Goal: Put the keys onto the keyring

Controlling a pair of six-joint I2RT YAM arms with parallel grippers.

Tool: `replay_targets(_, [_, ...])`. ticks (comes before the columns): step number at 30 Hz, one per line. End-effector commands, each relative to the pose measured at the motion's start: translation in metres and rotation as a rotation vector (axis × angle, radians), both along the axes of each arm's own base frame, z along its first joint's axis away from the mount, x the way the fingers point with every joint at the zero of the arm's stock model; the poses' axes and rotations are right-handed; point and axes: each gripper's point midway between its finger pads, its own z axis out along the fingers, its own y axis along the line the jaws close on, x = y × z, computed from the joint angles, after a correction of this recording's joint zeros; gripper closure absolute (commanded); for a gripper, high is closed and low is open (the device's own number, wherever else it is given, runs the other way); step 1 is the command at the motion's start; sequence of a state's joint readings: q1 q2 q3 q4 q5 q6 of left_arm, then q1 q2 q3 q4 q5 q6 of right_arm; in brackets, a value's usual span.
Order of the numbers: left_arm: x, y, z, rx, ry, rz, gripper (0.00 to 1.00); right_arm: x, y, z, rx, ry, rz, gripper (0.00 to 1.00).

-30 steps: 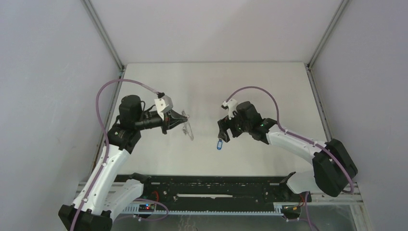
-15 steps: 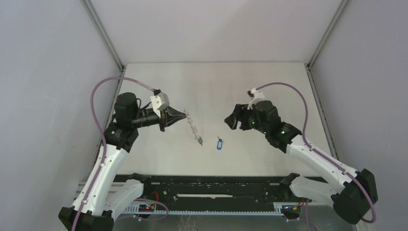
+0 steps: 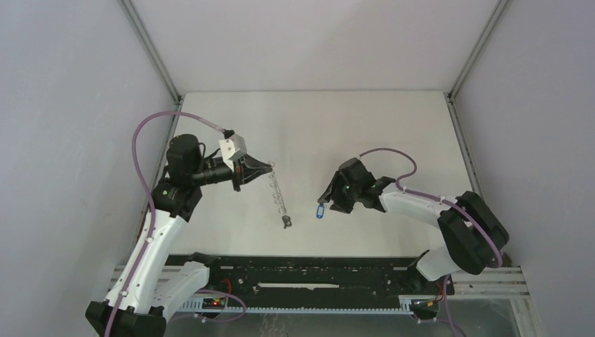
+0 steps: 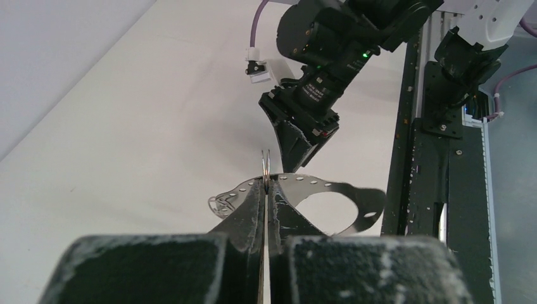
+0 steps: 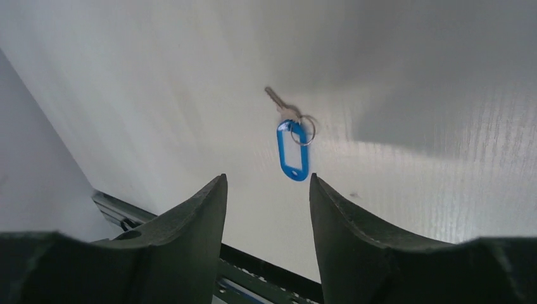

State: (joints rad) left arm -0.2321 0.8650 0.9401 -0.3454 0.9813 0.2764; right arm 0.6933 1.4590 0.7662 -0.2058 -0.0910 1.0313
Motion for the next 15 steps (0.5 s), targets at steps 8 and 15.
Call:
replay_targets(8, [-0.008, -0.001, 0.032, -0.039, -0.087, -0.031, 1.0, 0.021, 0.003, -0.023, -0.012, 0.091, -0.198, 0.48])
replay_targets(15, [-0.009, -0.001, 0.029, -0.037, -0.08, -0.035, 1.0, 0.028, 0.001, -0.038, -0.051, 0.095, -0.233, 0.51])
